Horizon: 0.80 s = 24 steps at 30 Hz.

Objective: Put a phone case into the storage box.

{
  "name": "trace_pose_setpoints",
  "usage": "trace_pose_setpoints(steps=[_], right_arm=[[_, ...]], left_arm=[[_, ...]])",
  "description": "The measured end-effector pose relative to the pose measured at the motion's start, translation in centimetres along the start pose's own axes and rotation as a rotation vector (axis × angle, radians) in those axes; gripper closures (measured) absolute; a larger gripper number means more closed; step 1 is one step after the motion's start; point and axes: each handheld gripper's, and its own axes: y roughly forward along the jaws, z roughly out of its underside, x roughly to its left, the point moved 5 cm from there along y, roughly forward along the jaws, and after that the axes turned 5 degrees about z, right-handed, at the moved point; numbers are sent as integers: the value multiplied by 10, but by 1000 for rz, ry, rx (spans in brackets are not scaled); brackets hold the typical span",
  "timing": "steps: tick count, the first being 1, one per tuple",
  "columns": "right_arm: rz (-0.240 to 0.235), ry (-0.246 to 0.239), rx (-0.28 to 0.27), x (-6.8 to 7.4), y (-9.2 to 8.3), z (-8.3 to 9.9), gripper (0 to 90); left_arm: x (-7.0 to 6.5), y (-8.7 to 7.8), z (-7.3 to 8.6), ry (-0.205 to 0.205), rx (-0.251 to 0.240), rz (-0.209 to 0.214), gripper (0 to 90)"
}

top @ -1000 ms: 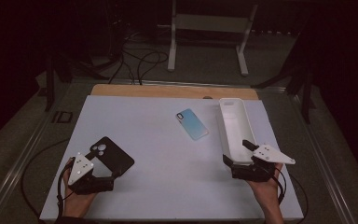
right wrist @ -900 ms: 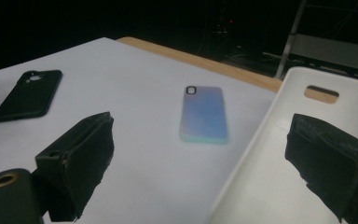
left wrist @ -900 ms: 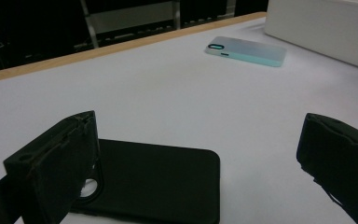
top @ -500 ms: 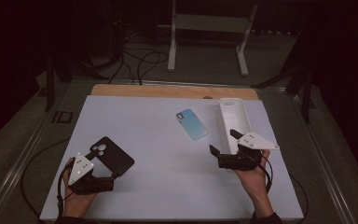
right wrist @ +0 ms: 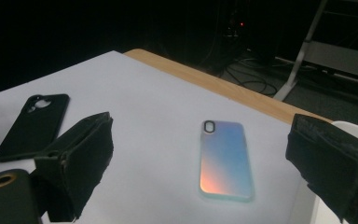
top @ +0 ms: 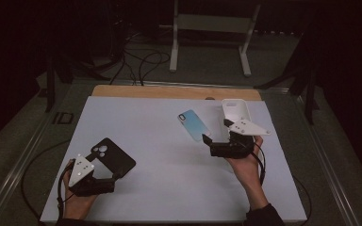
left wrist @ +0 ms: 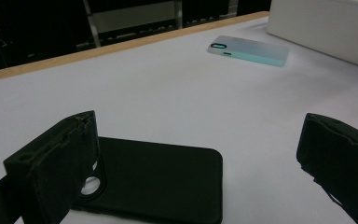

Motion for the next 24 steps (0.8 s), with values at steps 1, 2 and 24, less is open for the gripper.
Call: trace_pose_setpoints(steps=[1,2,24], right_arm=[[1,-1,0,0,2,-1,71],[6,-2,5,0,4,-4,71],[8,-21,28,1,45,-41,72]], left_arm=[[0,0,0,0,0,1,0],[0,0,0,0,0,1,0],[0,0,1,0,2,2,0]])
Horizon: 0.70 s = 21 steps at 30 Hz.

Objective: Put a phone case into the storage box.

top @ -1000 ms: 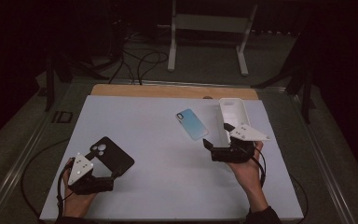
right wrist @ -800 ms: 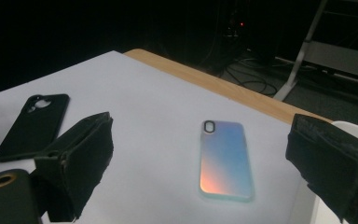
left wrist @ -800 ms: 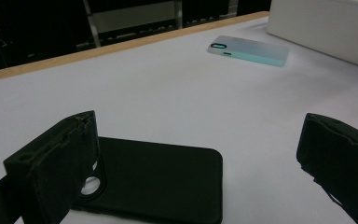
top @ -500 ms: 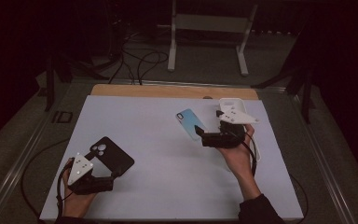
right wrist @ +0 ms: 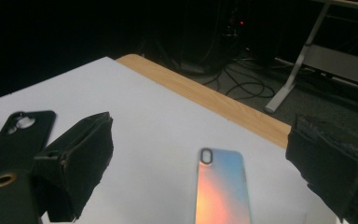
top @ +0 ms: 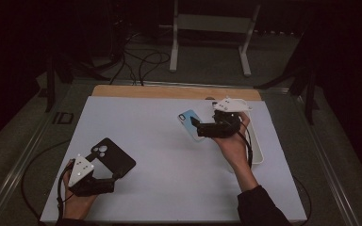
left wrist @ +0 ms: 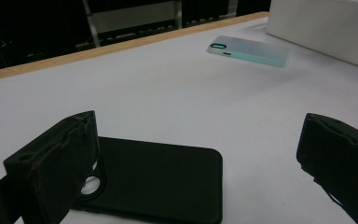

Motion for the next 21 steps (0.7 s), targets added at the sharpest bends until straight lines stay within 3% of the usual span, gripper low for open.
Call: trace_pose_setpoints(steps=[4,9,21], right_arm=[[1,17,10,-4,7,-2,71],[4,48,62,-11,23,-1,71],[3,31,138,-13,51,-1,71]], left_arm=[[0,0,0,0,0,1,0],[0,0,0,-1,1,1,0],[0,0,1,0,1,2,0]])
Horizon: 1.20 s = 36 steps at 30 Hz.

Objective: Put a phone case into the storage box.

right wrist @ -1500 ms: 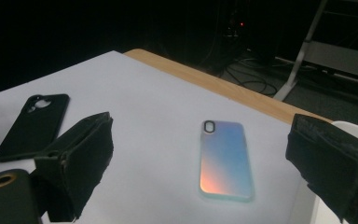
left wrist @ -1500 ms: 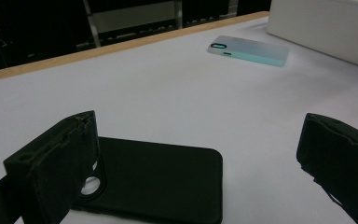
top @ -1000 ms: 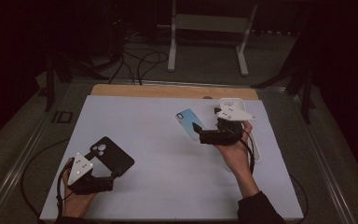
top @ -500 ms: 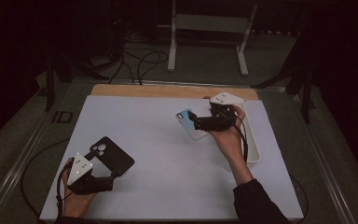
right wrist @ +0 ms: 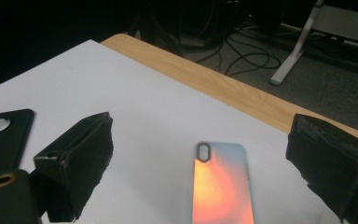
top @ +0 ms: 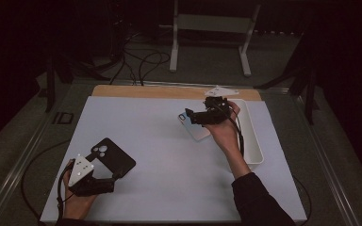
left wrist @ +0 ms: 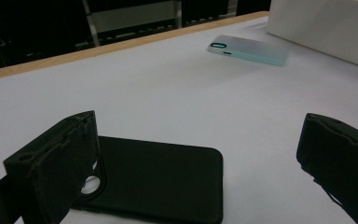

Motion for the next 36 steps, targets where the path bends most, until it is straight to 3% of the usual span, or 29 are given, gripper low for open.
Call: trace_pose_setpoints(steps=[15,21,36], right_arm=[[4,-12,102,-5,30,7,71],[9,4,130,-9,38,10,71],[15,61,278,-20,68,32,70]], left_arm=[[0,0,0,1,2,1,0],[0,0,0,0,0,2,0],[0,1,0,-4,1,1,0]])
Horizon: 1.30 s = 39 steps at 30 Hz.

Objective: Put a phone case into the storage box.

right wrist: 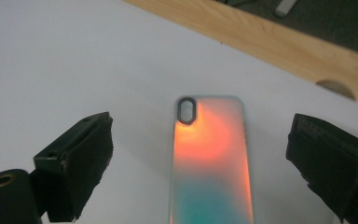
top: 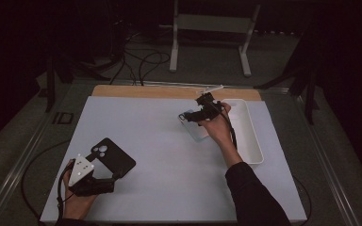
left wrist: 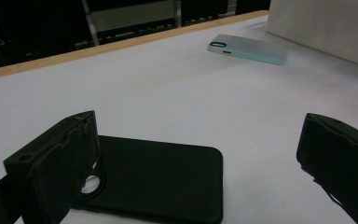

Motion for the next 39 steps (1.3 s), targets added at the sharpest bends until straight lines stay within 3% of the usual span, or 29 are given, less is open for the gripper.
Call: trace_pose_setpoints(steps=[15,23,26,35,39], right_arm=[[30,-22,122,-3,27,10,71],[24,2,209,-2,42,20,71],[41,9,251,-4,49,25,71],[25,8,276,-5,54,30,71],[42,-4,296,-7,57,33,72]], left_arm=[[0,0,0,0,0,2,0],[1,-1,0,-1,-2,2,0],[1,-1,0,-3,-3,2,0],[1,-1,0,-3,-4,3,0],[1,-1,0,-4,-4,3,0]])
